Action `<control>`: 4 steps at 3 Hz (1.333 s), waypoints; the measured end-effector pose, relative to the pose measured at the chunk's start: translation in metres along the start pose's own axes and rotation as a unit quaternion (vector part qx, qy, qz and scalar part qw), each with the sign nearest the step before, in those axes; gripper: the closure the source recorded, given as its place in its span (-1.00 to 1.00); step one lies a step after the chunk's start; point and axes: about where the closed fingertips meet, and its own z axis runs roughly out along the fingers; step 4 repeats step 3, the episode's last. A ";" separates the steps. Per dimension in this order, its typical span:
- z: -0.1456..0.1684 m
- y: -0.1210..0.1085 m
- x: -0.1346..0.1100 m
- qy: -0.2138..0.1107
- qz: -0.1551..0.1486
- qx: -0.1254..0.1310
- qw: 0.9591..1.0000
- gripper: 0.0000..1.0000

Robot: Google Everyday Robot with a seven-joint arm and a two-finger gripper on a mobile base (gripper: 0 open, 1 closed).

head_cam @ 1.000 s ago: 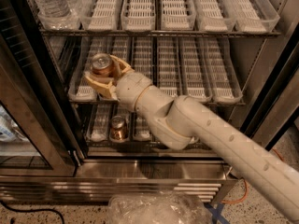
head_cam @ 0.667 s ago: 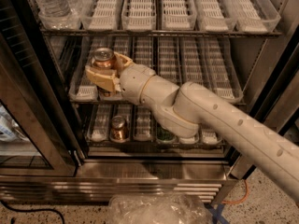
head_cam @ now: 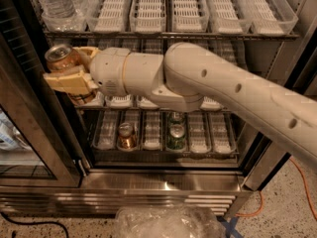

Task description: Pick orange can from middle shelf of fridge

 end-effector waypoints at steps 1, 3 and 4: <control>-0.046 0.009 0.038 0.095 -0.010 -0.032 0.995 1.00; -0.100 0.018 0.083 0.153 0.007 -0.048 0.987 1.00; -0.100 0.018 0.083 0.153 0.007 -0.048 0.987 1.00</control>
Offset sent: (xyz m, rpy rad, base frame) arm -0.0482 -0.1666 -0.1326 -0.4146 0.1650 0.0368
